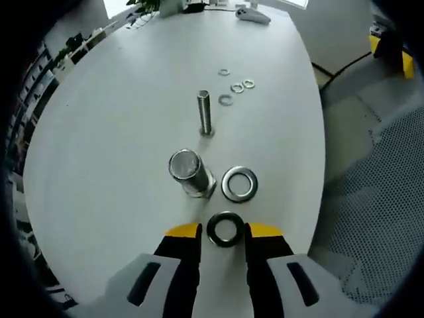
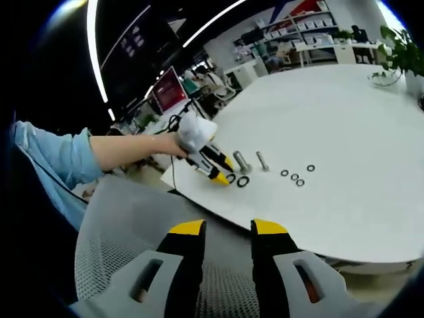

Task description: Place the washer onto the threaded stud by aligning its center hole with the stud, sliding it down to the base, and recovering from edge contact or off-axis alignment until the washer reaches the visible bottom stop.

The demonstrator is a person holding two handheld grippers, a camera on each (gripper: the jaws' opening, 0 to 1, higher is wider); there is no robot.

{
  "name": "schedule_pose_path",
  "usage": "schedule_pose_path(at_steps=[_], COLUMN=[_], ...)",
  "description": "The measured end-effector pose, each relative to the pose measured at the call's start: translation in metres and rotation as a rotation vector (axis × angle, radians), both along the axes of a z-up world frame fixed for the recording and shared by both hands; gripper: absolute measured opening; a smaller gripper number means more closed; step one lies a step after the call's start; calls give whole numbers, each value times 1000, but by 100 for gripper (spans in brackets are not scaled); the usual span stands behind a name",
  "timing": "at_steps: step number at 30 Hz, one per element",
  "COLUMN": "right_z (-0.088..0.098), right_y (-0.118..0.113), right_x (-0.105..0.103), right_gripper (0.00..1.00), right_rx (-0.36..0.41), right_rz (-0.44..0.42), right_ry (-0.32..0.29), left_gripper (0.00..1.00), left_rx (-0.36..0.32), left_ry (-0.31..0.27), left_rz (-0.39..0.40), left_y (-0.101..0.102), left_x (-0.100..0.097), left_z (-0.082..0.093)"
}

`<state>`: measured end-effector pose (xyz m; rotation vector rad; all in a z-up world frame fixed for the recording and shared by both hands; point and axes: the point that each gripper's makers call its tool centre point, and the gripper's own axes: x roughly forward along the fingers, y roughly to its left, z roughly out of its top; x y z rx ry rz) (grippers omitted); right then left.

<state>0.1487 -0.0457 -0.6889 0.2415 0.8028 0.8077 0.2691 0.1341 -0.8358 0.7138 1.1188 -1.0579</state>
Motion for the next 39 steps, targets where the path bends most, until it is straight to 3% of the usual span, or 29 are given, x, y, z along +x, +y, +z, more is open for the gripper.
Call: schedule_pose_path(at_steps=[6, 10, 12, 18, 29, 39], right_z=[1, 1, 1, 1, 2, 2], right_y=[0, 0, 0, 0, 0, 0], right_x=[0, 1, 1, 1, 2, 2], right_gripper=[29, 29, 29, 29, 29, 29], right_rx=[4, 6, 8, 8, 10, 12], right_rz=[0, -3, -5, -7, -11, -11], right_ry=[-4, -6, -7, -8, -12, -14], left_gripper=[28, 22, 22, 21, 20, 19], left_rx=[14, 63, 55, 67, 77, 107], left_ry=[16, -57, -29, -31, -84, -53], left_rz=[-7, -94, -59, -52, -45, -56], left_y=[2, 5, 4, 3, 5, 11], left_x=[-5, 2, -1, 1, 3, 4], left_z=[0, -1, -1, -1, 0, 8])
